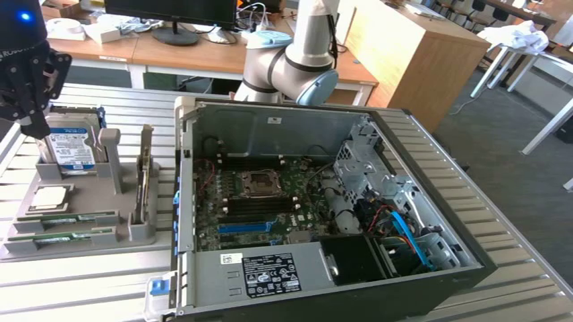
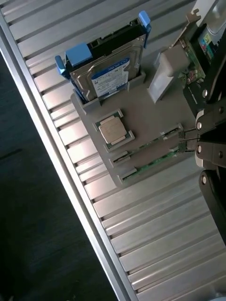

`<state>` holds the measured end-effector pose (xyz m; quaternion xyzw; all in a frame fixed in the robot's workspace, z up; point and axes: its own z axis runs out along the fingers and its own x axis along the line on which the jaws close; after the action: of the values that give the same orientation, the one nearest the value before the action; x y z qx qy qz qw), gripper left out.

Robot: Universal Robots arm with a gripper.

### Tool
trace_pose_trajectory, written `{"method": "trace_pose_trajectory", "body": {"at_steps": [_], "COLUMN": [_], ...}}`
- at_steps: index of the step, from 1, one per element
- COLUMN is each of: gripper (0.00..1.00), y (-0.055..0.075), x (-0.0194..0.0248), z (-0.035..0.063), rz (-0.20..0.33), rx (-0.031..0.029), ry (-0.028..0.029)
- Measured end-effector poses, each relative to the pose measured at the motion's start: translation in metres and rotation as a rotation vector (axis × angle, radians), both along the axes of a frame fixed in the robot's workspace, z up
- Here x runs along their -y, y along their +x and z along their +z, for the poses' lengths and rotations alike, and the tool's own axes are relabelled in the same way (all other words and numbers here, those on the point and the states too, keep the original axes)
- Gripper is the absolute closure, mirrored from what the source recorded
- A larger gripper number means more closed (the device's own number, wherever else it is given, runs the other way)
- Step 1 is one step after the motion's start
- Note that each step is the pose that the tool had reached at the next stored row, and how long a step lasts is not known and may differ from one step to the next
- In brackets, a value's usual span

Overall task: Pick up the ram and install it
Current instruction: 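Pick up the ram and move it above insertion slot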

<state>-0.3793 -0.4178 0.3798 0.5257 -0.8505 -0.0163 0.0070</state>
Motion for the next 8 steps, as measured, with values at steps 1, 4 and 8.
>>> {"method": "trace_pose_trajectory", "body": {"at_steps": [1, 4, 8], "gripper": [0.90, 0.90, 0.90], "y": [0.0000, 0.0000, 0.0000], "x": [0.0000, 0.0000, 0.0000], "z": [0.0000, 0.0000, 0.0000], "rz": [0.010, 0.049, 0.098], "rx": [0.0000, 0.0000, 0.0000], "ry": [0.0000, 0.0000, -0.0003]}}
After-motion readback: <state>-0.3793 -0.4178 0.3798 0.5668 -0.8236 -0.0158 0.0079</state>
